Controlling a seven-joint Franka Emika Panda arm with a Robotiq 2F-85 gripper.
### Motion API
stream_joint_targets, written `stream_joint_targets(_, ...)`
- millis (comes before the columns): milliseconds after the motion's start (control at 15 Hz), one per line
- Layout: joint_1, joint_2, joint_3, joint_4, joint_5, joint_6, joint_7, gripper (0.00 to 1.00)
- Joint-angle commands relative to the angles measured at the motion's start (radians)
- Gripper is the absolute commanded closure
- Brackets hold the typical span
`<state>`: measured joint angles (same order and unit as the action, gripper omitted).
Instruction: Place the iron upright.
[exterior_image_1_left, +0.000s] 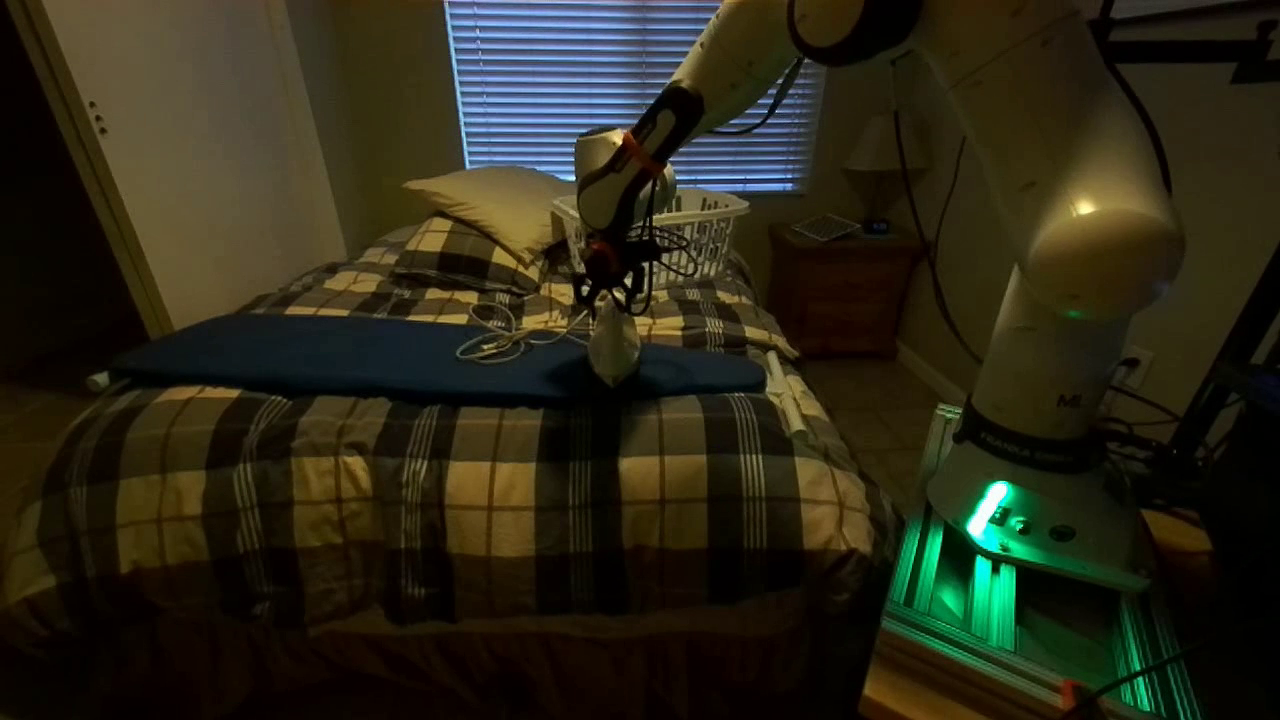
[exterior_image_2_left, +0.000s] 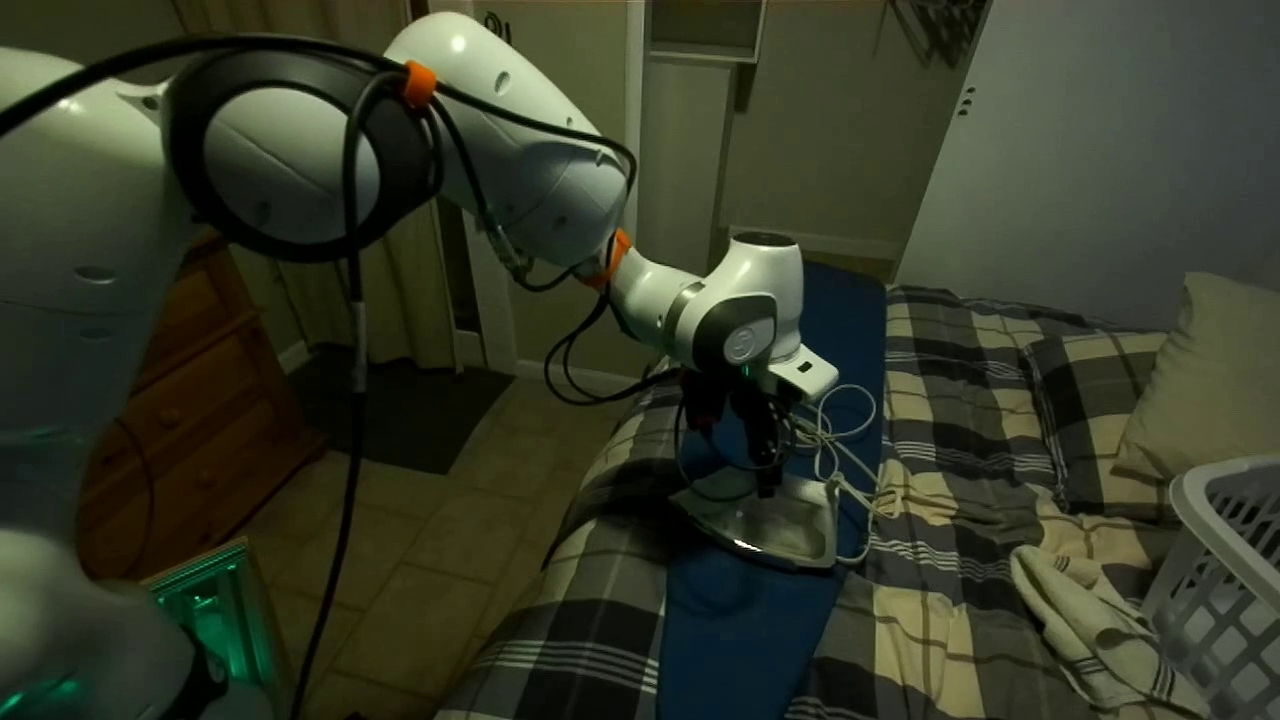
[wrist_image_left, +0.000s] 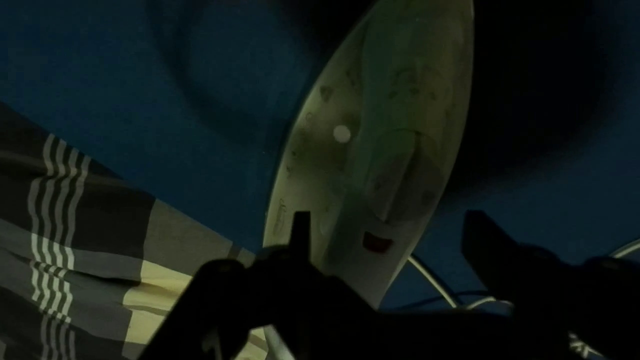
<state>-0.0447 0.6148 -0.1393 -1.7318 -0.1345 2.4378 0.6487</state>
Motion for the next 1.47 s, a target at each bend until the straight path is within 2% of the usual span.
stream_joint_targets(0,0.016,0.049,-0.025,0.069,0.036,-0.050,-0.026,0.52)
stream_joint_targets(200,0.015,0.071,-0.032,0.095,0.037,-0.074,-0.023,0.74)
stream_joint_targets(267,0.015,0.074,-0.032,0.102,0.040,-0.087,-0.023,0.48)
stream_joint_targets(333,0.015,0.072,-0.033,0.107,0.040,-0.105,-0.023,0.33)
stream_joint_targets(467,0.016,0.067,-0.030,0.114,0.041,-0.127,-0.024,0.27)
stream_joint_targets(733,0.022,0.057,-0.030,0.124,0.039,-0.166,-0.021,0.01)
stream_joint_targets(800,0.025,0.053,-0.031,0.125,0.038,-0.180,-0.018,0.00)
stream_joint_targets(1067,0.042,0.057,-0.050,0.136,0.017,-0.238,0.015,0.00)
stream_joint_targets(1133,0.043,0.061,-0.051,0.139,0.018,-0.245,0.017,0.06)
stream_joint_targets(1200,0.041,0.060,-0.049,0.139,0.022,-0.251,0.012,0.27)
stream_joint_targets(1333,0.039,0.055,-0.046,0.139,0.026,-0.259,0.010,0.31)
stream_joint_targets(1400,0.042,0.051,-0.050,0.134,0.019,-0.247,0.013,0.39)
